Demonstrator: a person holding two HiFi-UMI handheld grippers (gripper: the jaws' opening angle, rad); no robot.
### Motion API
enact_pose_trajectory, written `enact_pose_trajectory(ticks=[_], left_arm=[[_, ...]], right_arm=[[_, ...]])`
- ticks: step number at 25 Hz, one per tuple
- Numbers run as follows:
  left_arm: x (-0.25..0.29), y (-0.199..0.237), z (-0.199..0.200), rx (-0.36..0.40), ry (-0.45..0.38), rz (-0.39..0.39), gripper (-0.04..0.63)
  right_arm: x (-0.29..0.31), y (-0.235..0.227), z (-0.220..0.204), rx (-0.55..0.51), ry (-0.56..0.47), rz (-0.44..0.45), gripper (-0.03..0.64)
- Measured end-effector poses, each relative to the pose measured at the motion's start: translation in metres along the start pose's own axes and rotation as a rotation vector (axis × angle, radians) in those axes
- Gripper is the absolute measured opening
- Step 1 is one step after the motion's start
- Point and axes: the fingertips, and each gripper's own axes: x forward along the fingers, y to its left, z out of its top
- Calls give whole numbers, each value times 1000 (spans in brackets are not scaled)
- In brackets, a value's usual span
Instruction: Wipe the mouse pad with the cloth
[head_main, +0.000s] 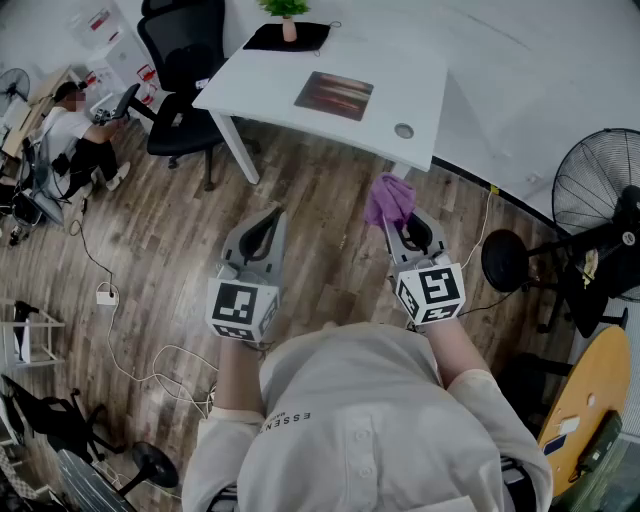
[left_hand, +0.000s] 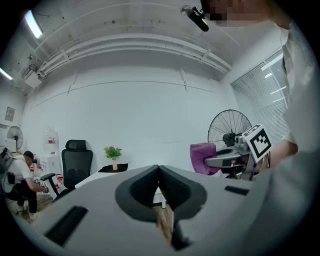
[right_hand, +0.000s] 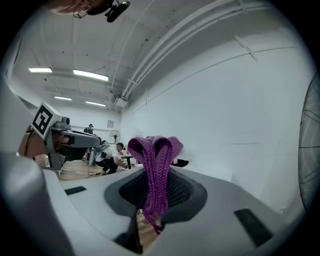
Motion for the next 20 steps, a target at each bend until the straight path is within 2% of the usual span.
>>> enact_pose_trajectory(ticks=[12, 20], left_arm=[[1, 9, -5, -12, 4, -21, 2], [6, 31, -19, -24, 27, 24, 1]], right_arm=[[9, 5, 6, 21, -16, 5, 87], [40, 7, -7, 10, 30, 49, 87]])
